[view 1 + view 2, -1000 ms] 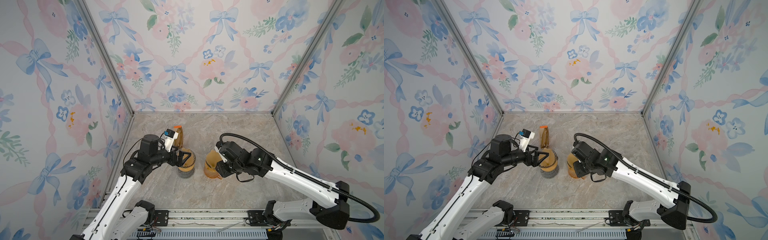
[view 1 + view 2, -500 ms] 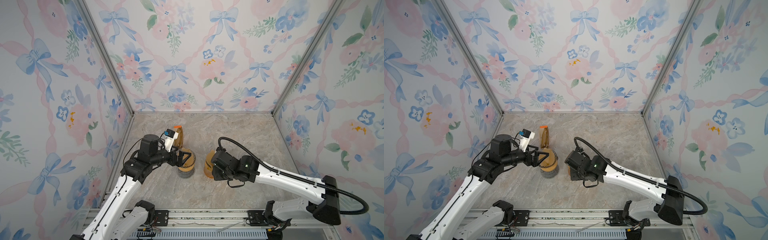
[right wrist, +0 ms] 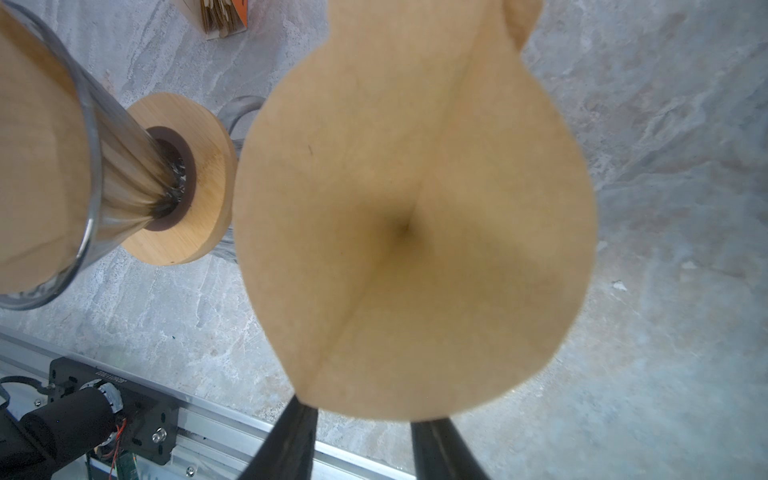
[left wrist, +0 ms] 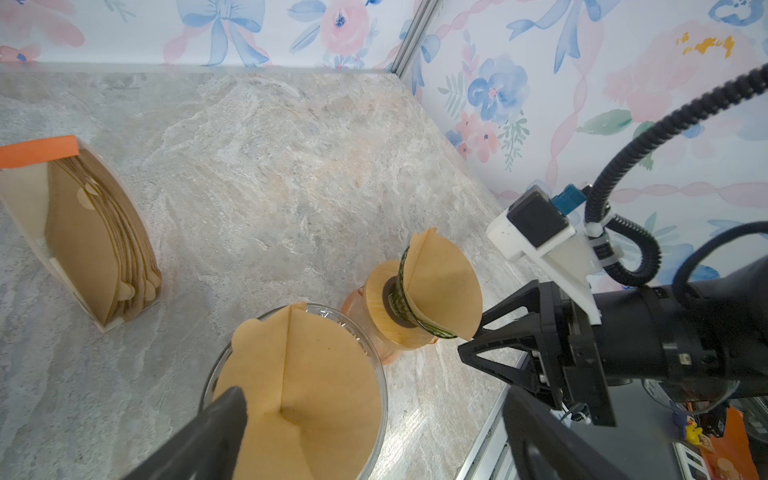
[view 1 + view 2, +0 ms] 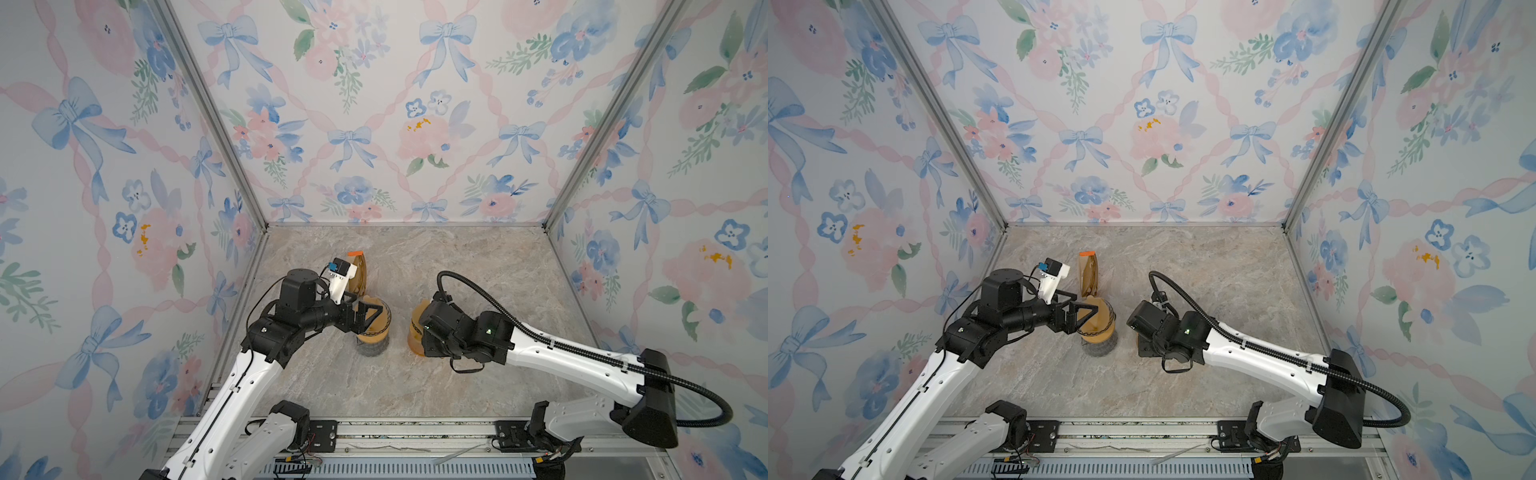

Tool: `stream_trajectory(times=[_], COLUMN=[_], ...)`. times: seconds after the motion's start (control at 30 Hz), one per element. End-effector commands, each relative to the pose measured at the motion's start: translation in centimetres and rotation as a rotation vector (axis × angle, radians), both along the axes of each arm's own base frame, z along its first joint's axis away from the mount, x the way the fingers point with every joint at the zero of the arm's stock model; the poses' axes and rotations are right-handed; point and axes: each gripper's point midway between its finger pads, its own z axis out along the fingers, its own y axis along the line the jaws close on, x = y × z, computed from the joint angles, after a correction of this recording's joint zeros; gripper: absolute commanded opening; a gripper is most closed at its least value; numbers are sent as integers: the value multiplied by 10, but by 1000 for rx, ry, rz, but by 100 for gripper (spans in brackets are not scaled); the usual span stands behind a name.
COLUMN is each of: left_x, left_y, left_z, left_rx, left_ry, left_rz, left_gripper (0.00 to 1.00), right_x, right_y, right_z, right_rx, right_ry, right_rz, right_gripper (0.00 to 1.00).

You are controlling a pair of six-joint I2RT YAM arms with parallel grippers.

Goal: Place the coffee filter in the dripper

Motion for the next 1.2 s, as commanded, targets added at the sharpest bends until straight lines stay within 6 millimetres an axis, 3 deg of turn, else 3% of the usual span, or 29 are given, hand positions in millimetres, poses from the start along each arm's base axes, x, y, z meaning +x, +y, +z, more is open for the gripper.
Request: stream_trajectory(times=[0.0,0.3,0.47,0.8,0.93,1.17], left_x=[0,0,8,30,39,52], left_y=[-2,-1,7,26,34,48], left_z=[5,8,-1,16,17,17], left_rx=[-16,-16,22,32,38,70], left_ry=[-18,-26,-22,-91,-114,-128], left_rz=[-10,-1,58,220,285,378], left_gripper=[98,98,98,98,98,98], right_x=[4,-1,-5,-6,0,19], right_y=[-6,-10,-10,-25,-41,-71], right_z=[-2,-1,4,23,32,54], right_rx=[-10,-17,10,19,13,31], right_ry=[-18,-20,-46,-125,-169,-248], right_rz=[-22,7,40,84,66,16], right_gripper=[40,42,46,56,67,98])
